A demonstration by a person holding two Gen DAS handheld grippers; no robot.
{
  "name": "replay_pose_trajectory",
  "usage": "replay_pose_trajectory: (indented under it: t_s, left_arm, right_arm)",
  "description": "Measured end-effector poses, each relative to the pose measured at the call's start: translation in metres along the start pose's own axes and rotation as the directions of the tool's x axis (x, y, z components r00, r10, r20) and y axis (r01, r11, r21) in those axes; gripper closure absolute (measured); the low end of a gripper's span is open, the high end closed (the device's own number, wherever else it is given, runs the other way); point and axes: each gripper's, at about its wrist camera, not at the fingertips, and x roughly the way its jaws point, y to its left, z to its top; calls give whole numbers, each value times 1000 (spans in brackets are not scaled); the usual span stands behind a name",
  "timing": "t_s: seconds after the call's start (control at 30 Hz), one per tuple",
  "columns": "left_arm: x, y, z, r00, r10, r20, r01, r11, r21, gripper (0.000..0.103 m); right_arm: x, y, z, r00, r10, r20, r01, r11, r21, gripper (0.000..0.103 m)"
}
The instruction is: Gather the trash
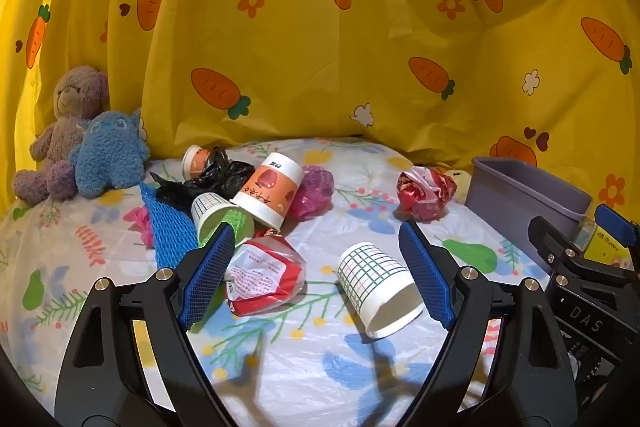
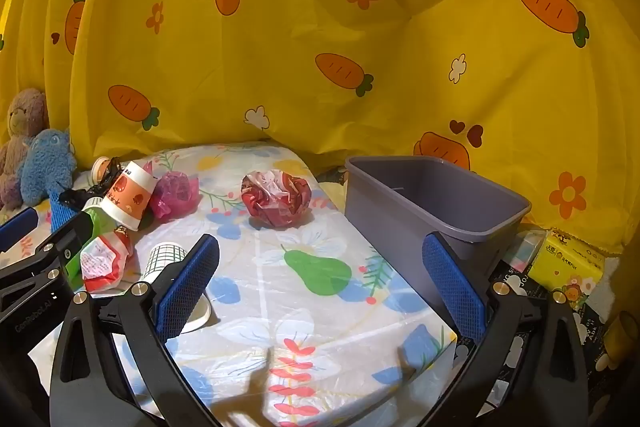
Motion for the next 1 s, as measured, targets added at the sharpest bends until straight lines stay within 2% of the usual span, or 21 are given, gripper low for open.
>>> replay_pose_trajectory:
  t_s: [1.0]
  left_arm:
    - [1, -5, 1, 1000, -9, -14, 9, 1000, -16, 20]
  right_arm:
    - [-2, 1, 0, 1000, 7, 9, -7, 1000, 12, 5]
